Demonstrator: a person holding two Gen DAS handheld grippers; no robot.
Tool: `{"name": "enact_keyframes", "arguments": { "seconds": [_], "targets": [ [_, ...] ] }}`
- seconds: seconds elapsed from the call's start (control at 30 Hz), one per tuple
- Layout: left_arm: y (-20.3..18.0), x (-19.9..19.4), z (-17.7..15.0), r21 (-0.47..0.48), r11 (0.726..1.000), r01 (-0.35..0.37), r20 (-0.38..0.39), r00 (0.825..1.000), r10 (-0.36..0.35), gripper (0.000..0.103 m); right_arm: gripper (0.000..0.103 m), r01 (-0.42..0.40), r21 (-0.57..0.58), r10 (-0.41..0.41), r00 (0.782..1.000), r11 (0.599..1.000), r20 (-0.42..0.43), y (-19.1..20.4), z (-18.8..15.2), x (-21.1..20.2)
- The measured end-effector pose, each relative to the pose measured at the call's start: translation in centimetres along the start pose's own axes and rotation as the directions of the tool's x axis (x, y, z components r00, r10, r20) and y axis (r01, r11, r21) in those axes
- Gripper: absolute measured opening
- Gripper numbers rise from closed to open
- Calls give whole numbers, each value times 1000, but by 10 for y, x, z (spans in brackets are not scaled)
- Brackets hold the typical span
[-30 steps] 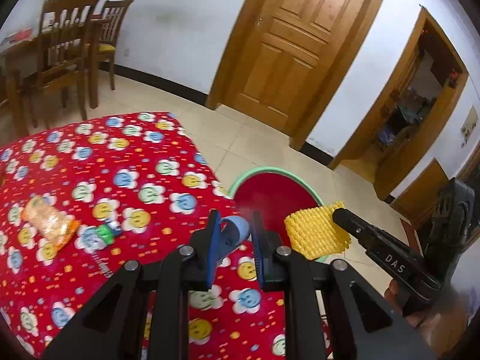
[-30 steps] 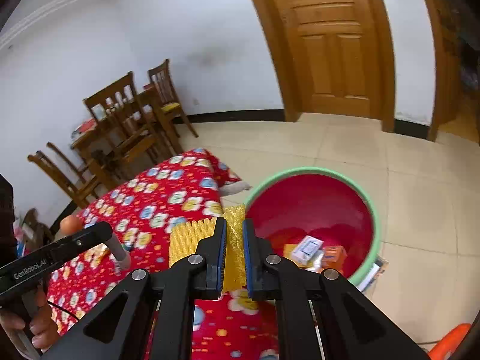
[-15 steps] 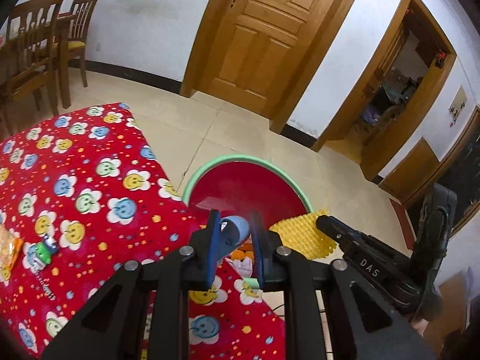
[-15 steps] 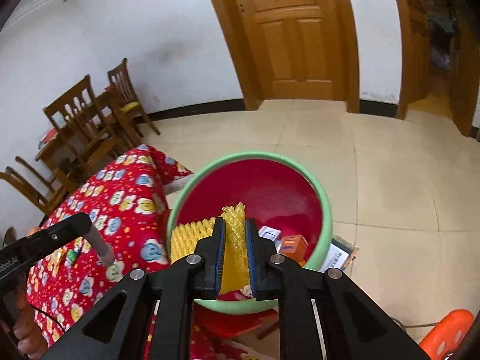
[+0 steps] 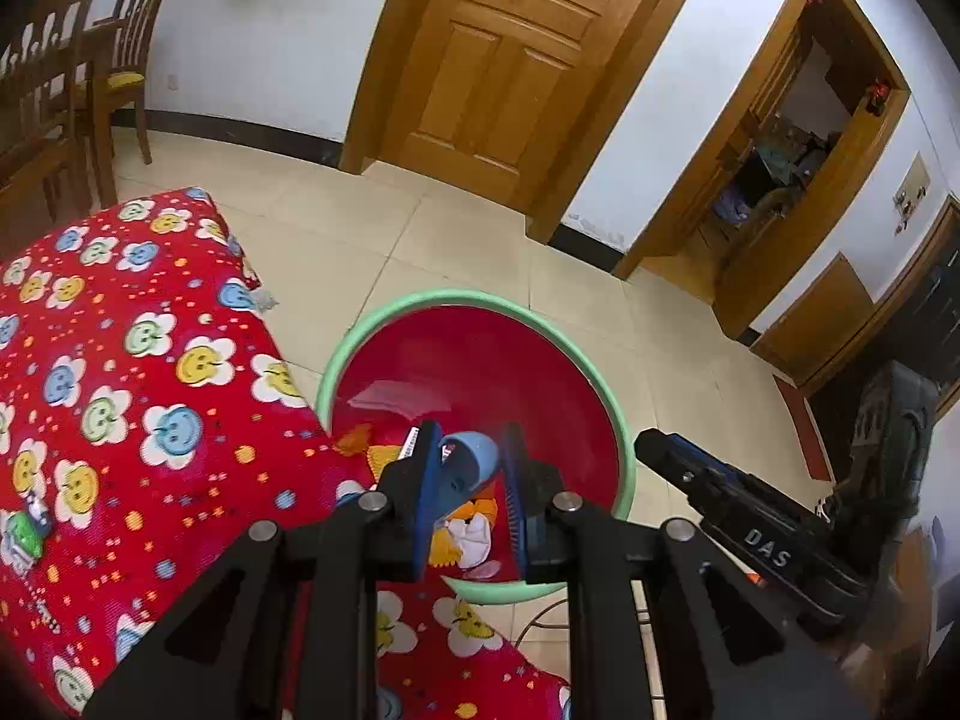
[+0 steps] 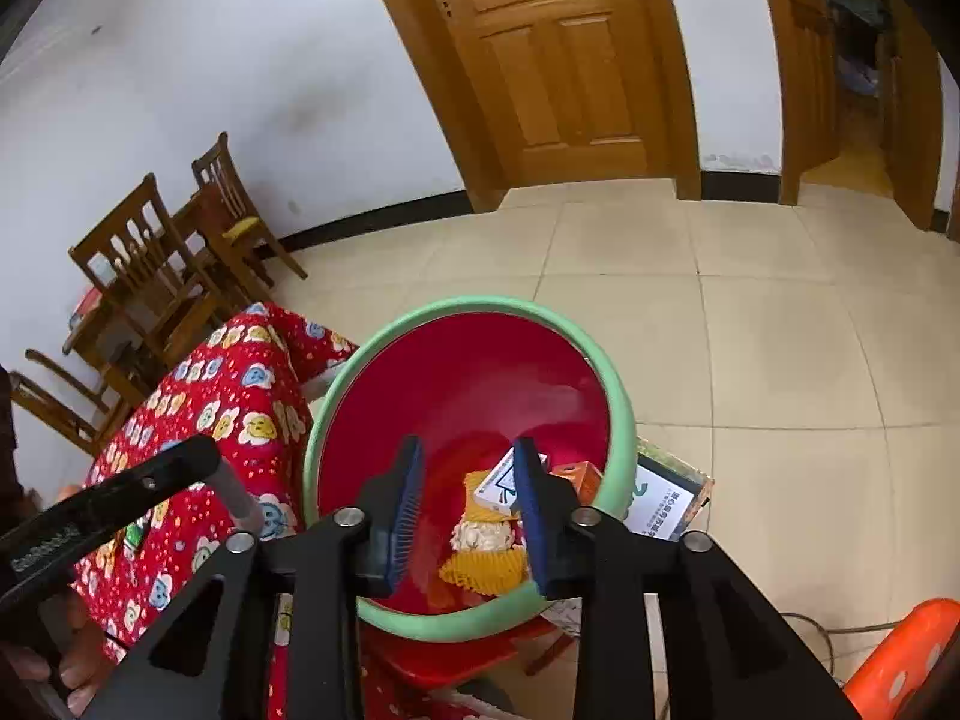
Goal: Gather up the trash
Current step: 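Open both tools to drop the hook and foam net into the bin, then move both open tools back toward the bread packet and green toy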
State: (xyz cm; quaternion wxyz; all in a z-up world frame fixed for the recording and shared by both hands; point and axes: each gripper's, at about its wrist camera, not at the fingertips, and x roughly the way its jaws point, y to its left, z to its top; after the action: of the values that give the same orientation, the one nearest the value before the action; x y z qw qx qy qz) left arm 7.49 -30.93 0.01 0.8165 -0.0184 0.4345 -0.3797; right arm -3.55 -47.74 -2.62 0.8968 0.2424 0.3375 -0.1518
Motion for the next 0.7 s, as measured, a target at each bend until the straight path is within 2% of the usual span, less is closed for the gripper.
{"name": "enact_keyframes", "arguments": {
  "seconds": [0.13, 0.2, 0.27, 0.4, 0.7],
  "targets": [
    [-3, 9, 0, 7, 1000, -5, -4, 1000, 5, 19, 32, 2, 18, -2, 1000, 1000, -2, -7, -1, -2],
    [-5, 12, 0, 14, 1000, -8, -10, 1000, 8, 24, 32, 4, 24, -4, 1000, 1000, -3, -10, -1, -3],
    [-6, 15, 0, 11, 1000, -10, -14, 1000, 11, 35, 32, 6, 30, -6, 1000, 1000, -3, -12, 0, -3],
    [-4, 15, 0, 4, 1000, -26, -15, 1000, 26, 39, 33, 6, 35, -6, 1000, 999, -4, -14, -1, -5],
    [13, -1, -2, -36, 995, -95, 5, 995, 95, 58, 33, -5, 38, 5, 1000, 999, 0, -8, -2, -11]
  ]
}}
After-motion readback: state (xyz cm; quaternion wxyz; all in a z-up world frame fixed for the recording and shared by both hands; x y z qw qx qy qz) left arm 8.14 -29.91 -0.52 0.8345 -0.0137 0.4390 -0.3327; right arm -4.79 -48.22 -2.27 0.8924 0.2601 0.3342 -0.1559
